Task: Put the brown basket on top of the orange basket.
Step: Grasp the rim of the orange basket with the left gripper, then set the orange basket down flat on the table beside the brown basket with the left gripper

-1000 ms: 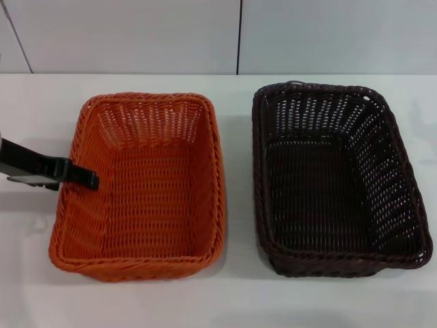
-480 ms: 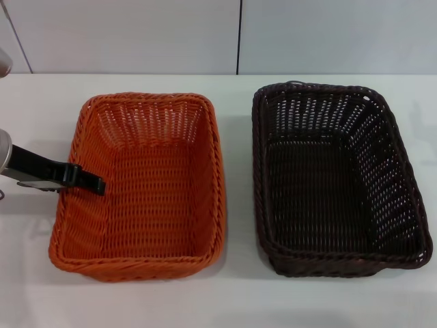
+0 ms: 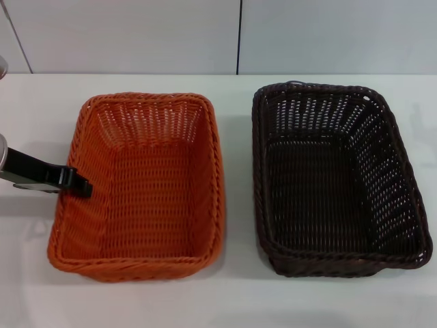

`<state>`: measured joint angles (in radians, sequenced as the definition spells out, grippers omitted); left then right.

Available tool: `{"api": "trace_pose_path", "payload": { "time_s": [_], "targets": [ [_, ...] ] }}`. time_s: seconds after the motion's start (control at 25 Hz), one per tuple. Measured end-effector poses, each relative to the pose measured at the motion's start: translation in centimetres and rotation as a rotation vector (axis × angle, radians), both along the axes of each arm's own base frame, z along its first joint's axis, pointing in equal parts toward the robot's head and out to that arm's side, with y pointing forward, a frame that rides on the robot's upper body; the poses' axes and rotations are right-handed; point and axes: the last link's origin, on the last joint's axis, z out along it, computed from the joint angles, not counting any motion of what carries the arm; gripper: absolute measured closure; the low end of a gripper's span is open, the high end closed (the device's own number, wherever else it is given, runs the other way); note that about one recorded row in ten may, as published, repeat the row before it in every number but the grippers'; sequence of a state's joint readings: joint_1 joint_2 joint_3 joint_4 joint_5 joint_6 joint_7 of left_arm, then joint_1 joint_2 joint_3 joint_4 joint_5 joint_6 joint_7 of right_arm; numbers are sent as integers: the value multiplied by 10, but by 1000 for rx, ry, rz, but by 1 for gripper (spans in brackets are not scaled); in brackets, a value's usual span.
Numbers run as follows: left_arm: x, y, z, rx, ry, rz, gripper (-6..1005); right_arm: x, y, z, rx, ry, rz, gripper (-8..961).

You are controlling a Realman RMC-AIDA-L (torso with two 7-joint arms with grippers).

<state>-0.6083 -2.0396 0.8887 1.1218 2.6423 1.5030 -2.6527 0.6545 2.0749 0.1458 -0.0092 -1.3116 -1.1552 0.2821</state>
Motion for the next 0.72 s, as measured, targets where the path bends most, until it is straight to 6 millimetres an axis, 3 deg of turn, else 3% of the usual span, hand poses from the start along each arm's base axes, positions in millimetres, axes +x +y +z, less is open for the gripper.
{"api": "trace_pose_path", "payload": {
  "time_s": [0.2,0.32,0.52,0.6,0.72],
  "targets": [
    [0,1,11,34,10,-12,586,0,-1,-2,-4,5,-1,328],
    [2,2,22,58,27,-30,803,0,-2,-3,-7,8,-2,328],
    [8,5,35,77,53,-69,815,0,-2,-4,-9,10,-2,328],
    [22,10,53,93,85,-129,820,0,-2,-4,-9,10,-2,328],
    [22,10,53,93,85,-129,826,0,-2,-4,-9,10,-1,327]
  ]
}}
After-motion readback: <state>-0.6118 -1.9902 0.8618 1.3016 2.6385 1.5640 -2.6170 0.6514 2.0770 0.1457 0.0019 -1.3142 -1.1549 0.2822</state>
